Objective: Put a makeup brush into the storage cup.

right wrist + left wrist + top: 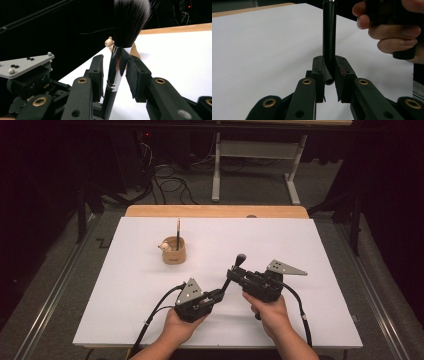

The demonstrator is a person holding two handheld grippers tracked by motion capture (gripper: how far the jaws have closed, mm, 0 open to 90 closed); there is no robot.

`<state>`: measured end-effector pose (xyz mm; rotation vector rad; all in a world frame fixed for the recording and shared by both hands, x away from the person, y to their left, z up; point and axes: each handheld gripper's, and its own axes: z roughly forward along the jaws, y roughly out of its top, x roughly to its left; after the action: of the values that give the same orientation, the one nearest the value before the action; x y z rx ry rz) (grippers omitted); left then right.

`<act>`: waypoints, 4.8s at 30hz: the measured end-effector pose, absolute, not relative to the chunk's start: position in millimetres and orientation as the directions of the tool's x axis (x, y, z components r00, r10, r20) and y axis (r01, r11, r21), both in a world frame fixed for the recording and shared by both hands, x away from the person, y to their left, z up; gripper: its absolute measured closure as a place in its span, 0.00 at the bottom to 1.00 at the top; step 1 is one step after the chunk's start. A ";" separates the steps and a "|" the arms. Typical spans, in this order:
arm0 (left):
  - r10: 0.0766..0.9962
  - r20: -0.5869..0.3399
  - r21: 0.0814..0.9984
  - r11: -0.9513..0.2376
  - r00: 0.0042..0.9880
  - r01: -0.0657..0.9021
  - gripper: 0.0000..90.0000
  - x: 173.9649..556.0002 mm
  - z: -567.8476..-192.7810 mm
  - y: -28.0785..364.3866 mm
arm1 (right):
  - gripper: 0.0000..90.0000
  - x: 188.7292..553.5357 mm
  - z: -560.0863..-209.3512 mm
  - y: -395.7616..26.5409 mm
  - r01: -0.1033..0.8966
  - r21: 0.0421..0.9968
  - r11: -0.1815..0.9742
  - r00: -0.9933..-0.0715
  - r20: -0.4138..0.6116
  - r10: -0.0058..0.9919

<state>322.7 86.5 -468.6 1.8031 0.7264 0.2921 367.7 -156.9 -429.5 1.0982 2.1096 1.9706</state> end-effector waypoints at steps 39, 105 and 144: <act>0.610 -0.156 0.927 -0.180 0.777 0.328 0.63 323.5 -464.9 87.7 | 0.87 362.0 -427.5 -152.6 0.407 0.913 -0.030 -0.785 0.366 0.499; 0.600 -0.179 0.933 -0.146 0.780 0.327 0.87 324.2 -459.4 95.9 | 0.81 346.9 -435.3 -124.3 0.294 0.938 0.184 -0.855 0.172 0.490; 0.734 -0.173 0.946 -0.062 0.657 0.319 0.88 339.6 -447.6 150.8 | 0.34 356.0 -417.9 -177.8 0.255 0.957 0.142 -0.784 0.118 0.609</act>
<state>339.6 150.8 -447.6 1.6544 0.8727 0.4230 356.0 -177.8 -417.9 0.8375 2.1258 1.6840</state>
